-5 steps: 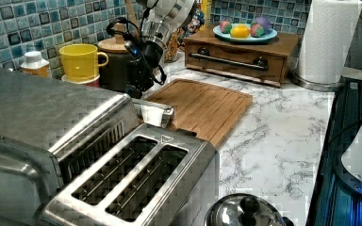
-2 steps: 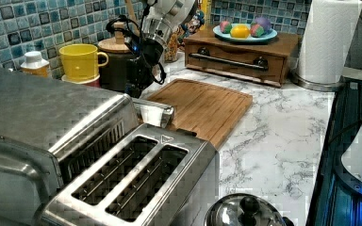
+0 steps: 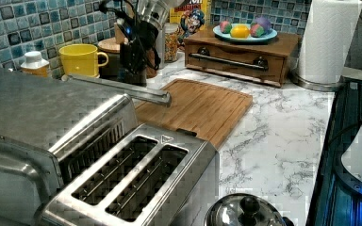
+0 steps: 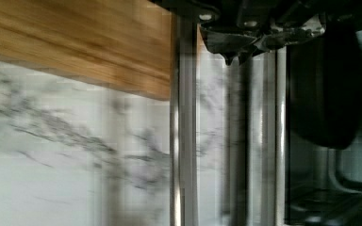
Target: Close the oven.
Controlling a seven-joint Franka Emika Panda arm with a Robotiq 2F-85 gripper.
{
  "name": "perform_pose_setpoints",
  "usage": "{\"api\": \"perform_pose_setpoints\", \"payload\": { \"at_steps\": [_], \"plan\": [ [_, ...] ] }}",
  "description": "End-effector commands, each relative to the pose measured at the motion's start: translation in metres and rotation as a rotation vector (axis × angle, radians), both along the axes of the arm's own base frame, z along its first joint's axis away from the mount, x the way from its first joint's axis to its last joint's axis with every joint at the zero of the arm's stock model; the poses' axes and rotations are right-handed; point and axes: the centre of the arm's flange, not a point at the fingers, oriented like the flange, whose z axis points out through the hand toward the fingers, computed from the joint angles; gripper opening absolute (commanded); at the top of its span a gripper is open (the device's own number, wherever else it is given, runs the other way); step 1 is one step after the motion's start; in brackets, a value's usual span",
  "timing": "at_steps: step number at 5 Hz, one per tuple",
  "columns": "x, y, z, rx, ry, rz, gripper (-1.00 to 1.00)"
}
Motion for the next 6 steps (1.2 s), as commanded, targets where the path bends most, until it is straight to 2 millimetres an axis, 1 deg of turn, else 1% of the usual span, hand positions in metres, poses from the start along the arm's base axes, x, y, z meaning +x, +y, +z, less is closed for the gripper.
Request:
{"api": "perform_pose_setpoints", "payload": {
  "at_steps": [1, 2, 3, 4, 5, 6],
  "plan": [
    [0.001, 0.223, 0.157, -0.234, -0.162, 0.234, -1.00],
    [-0.005, 0.240, 0.169, -0.348, -0.192, 0.202, -1.00],
    [-0.009, 0.250, 0.175, -0.452, -0.195, 0.154, -1.00],
    [-0.016, 0.271, 0.186, -0.608, -0.239, 0.107, -1.00],
    [-0.056, 0.289, 0.221, -0.653, -0.406, -0.059, -1.00],
    [-0.062, 0.299, 0.253, -0.701, -0.423, -0.045, -1.00]
  ]
}}
